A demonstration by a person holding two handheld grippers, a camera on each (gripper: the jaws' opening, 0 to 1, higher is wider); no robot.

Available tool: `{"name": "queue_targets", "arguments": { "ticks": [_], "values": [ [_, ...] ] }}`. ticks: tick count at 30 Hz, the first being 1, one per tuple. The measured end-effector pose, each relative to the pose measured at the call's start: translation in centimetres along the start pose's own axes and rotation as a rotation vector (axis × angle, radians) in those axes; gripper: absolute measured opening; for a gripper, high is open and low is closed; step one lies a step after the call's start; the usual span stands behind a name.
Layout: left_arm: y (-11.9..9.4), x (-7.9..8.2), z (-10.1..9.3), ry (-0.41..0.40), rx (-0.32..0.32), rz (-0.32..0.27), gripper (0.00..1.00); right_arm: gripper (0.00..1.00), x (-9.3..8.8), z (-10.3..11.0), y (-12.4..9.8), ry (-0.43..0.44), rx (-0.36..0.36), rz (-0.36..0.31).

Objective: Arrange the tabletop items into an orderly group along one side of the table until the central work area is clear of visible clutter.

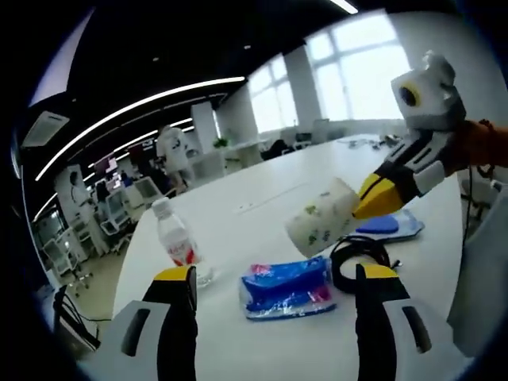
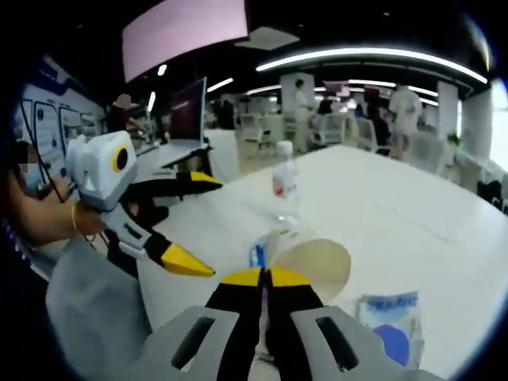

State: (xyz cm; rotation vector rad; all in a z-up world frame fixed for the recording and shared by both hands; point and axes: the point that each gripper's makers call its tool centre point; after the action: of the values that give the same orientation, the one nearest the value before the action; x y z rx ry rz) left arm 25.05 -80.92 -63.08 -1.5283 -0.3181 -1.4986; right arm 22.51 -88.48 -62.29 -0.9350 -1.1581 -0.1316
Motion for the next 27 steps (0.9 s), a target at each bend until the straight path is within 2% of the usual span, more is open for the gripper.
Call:
{"name": "queue_targets", "arguments": {
  "ticks": [5,11,12,14,17,25,27],
  "values": [
    [-0.3,0.3,-1.0,0.055,-0.016,-0.004,0.76,0.00,0.4,1.8,-0.5,-0.043,0.051,0.034],
    [-0.5,0.6,-1.7,0.090,-0.031,-0.006,0.74,0.00,0.1,3.1,-0.8,-0.127,0.061,0.090],
    [-0.5,0.6,-1.8,0.101,-0.032,-0.007,0.74,0.00,0.1,3.1,-0.8,-0.176,0.047,0.100],
    [-0.7,0.8,-2.1,0.114,-0.034,-0.012,0.71,0.00,-0.2,3.6,-0.7,-0.199,0.053,0.114],
    [-0.9,1.3,-2.6,0.154,-0.036,-0.024,0.66,0.00,-0.4,4.2,-0.8,-0.196,0.076,0.125],
    [-1.0,1.5,-4.7,0.254,-0.070,-0.014,0.64,0.00,-0.8,5.5,-1.4,-0.252,0.107,0.162],
    [-1.0,1.6,-5.0,0.282,-0.059,-0.012,0.62,0.00,-0.9,5.7,-1.6,-0.260,0.118,0.167]
  ]
}}
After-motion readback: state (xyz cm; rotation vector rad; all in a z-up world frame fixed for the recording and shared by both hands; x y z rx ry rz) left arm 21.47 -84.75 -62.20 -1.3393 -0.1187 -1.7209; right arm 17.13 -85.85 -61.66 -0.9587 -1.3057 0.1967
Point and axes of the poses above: the point that each gripper's makers call its tool centre point, and the gripper's own axes: y roughly forward along the fingers, z roughly to its left, x roughly out of its top, and after that the axes turned 5 degrees about z, right-handed
